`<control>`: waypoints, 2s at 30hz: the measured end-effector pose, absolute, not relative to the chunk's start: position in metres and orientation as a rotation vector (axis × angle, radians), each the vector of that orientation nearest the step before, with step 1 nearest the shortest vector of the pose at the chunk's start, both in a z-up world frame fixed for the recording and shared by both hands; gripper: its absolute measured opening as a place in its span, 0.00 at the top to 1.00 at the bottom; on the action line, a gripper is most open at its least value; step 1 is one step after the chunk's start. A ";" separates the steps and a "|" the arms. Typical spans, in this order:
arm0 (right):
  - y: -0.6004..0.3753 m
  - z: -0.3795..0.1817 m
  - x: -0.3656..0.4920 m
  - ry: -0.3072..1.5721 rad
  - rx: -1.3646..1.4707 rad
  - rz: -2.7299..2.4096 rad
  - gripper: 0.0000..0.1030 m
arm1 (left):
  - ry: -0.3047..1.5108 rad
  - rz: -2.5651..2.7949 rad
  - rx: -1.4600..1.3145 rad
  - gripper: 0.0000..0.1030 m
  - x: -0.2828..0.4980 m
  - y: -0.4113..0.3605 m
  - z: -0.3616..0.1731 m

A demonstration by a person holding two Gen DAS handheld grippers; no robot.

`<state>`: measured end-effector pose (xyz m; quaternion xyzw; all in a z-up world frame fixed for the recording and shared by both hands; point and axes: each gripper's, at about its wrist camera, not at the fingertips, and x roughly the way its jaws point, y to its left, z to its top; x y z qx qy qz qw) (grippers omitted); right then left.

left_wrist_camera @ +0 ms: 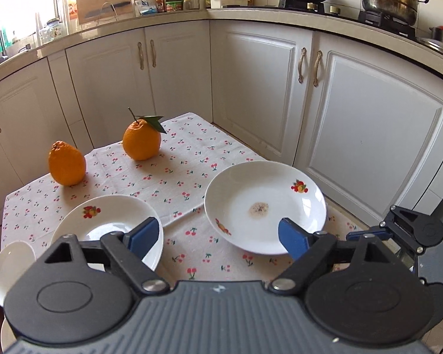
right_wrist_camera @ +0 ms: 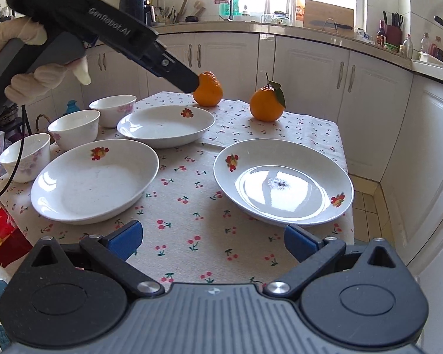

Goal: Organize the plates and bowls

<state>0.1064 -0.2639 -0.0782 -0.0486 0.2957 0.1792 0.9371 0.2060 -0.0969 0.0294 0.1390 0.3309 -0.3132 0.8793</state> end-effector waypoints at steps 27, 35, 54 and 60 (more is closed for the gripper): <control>-0.199 -0.108 0.113 0.653 -0.184 0.615 0.00 | 0.811 -0.465 0.216 0.14 0.154 0.014 -0.029; -0.194 -0.114 0.124 0.678 -0.204 0.682 0.00 | 0.913 -0.427 0.160 0.14 0.180 0.022 -0.040; -0.188 -0.114 0.141 0.661 -0.251 0.793 0.00 | 1.030 -0.465 0.166 0.14 0.217 0.014 -0.054; -0.179 -0.114 0.149 0.657 -0.267 0.824 0.00 | 1.062 -0.482 0.194 0.17 0.225 0.010 -0.058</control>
